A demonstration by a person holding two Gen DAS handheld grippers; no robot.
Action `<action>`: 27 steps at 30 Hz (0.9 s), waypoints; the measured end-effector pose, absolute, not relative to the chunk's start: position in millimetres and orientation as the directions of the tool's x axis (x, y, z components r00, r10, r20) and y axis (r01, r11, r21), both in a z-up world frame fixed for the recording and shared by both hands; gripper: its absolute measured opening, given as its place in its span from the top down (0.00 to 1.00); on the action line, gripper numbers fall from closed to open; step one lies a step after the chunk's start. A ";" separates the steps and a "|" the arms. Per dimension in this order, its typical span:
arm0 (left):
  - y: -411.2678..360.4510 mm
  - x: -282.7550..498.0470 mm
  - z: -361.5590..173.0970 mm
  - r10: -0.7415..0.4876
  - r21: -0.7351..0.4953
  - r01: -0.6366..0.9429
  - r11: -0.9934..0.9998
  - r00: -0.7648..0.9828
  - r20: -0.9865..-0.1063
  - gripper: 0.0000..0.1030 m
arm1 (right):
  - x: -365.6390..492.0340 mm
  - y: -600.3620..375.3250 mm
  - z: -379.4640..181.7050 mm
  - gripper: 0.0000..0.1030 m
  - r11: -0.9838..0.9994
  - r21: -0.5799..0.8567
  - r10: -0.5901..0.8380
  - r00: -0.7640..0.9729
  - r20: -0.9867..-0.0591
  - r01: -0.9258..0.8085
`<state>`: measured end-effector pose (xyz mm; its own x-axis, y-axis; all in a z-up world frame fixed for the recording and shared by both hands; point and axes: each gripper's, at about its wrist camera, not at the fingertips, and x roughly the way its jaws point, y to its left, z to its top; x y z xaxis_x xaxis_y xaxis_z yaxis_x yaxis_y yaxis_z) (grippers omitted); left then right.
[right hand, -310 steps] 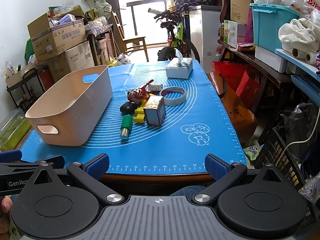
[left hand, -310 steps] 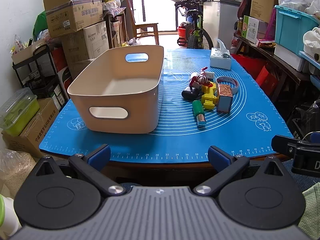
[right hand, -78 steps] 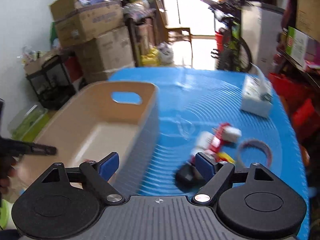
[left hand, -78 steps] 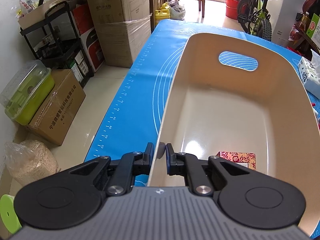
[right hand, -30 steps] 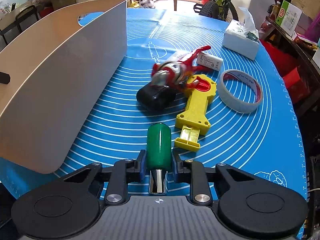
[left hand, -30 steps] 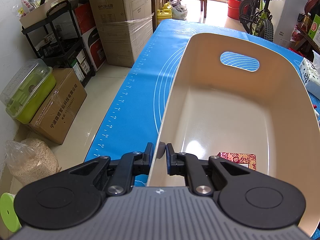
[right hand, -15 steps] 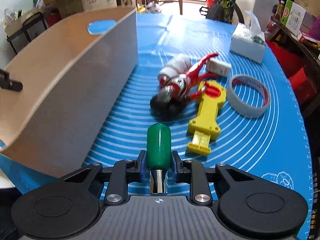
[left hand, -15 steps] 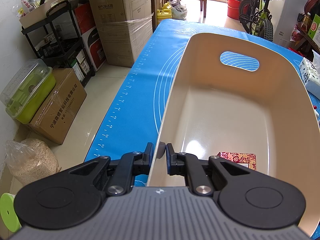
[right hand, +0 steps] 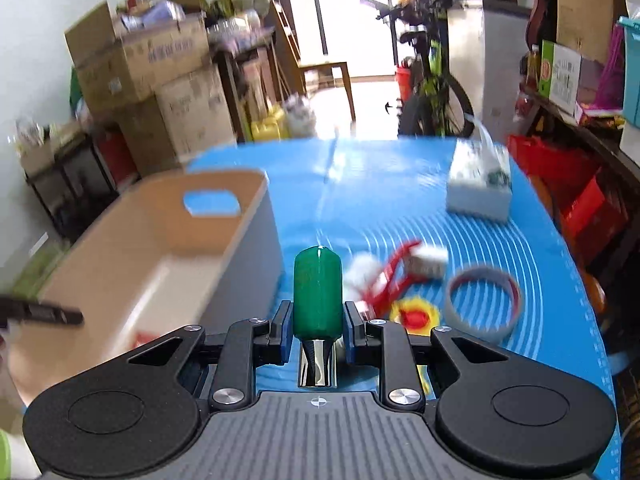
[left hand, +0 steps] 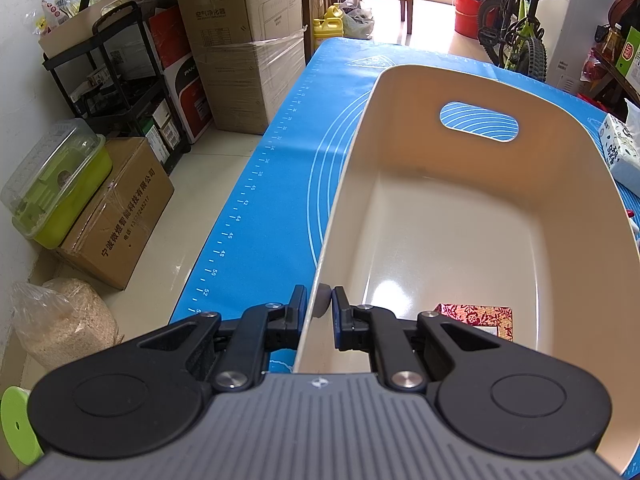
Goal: Organize rigid objects
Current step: 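Lift the green-handled tool into the basket and release it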
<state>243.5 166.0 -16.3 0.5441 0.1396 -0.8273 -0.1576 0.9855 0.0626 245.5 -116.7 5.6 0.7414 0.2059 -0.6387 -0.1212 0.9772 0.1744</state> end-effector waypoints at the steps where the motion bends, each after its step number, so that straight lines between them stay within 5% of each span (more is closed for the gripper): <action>1: 166.0 243.5 -16.3 0.140 0.063 -0.157 0.986 0.544 -0.827 0.85 | 247.2 -114.6 10.2 0.67 0.976 0.177 0.212 0.751 -0.625 -0.128; 15: 163.9 244.0 -15.8 0.144 0.072 -0.152 0.986 0.542 -0.828 0.85 | 259.5 -47.9 33.3 0.67 0.939 0.127 0.339 0.796 -0.501 -0.320; 27: 161.9 244.7 -15.6 0.151 0.082 -0.150 0.985 0.543 -0.826 0.85 | 260.6 4.5 -1.9 0.67 0.891 0.091 0.388 0.643 -0.660 -0.445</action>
